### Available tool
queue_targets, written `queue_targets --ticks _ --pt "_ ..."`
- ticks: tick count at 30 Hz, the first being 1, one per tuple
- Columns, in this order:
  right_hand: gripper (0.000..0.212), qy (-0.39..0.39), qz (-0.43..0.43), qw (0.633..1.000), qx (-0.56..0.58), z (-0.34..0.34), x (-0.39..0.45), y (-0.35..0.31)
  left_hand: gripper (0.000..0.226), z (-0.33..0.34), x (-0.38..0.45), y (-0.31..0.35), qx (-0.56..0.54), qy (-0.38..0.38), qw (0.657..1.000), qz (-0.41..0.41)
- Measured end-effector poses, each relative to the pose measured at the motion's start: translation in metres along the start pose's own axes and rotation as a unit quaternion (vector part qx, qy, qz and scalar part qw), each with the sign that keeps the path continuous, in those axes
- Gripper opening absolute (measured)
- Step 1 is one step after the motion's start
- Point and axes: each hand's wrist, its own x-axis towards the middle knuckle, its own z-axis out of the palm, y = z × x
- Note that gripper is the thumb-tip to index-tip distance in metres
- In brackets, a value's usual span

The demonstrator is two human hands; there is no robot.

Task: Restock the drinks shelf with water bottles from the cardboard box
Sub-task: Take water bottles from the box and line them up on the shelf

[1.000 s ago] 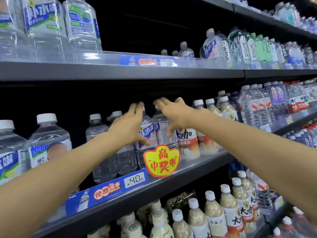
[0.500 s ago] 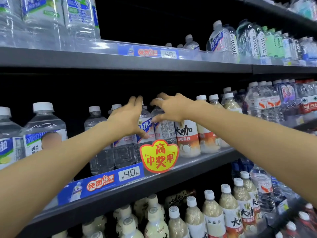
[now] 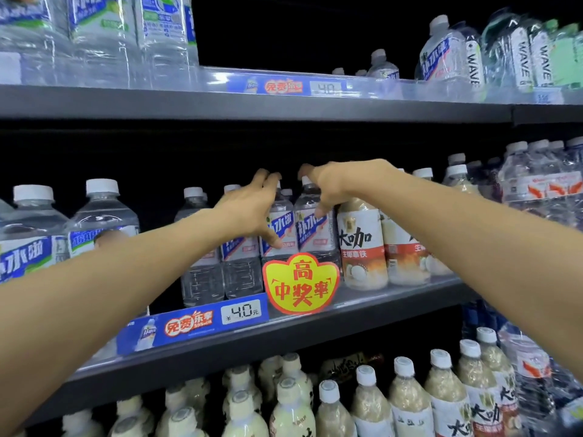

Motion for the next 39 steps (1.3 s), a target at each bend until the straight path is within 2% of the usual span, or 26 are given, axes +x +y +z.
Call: queue_targets --ticks 5,11,18,28,31,35,39 --pt "0.085 0.035 -0.011 0.992 -0.118 0.004 0.007 -0.008 0.131 0.004 0.006 0.003 0.011 -0.007 1.0 -0.023" --pt "0.074 0.09 -0.021 0.988 -0.125 0.017 0.009 -0.011 0.129 0.007 0.011 0.004 0.033 -0.013 0.999 -0.029" --pt "0.077 0.094 -0.015 0.989 -0.115 0.027 0.029 -0.018 0.127 0.02 0.014 -0.001 0.056 0.003 0.997 -0.045" --pt "0.089 0.078 -0.028 0.989 -0.119 0.035 0.025 -0.018 0.129 0.017 0.014 -0.007 0.105 -0.034 0.993 -0.034" --pt "0.071 0.127 -0.059 0.983 -0.119 0.04 0.003 -0.019 0.107 0.006 0.003 -0.005 0.076 -0.011 0.997 -0.001" --pt "0.044 0.226 -0.099 0.964 -0.1 0.034 -0.037 -0.026 0.058 -0.013 -0.028 0.001 0.049 0.099 0.992 0.068" --pt "0.033 0.293 -0.093 0.951 -0.026 0.027 -0.087 -0.039 0.048 -0.029 -0.073 0.007 0.026 0.173 0.979 0.105"
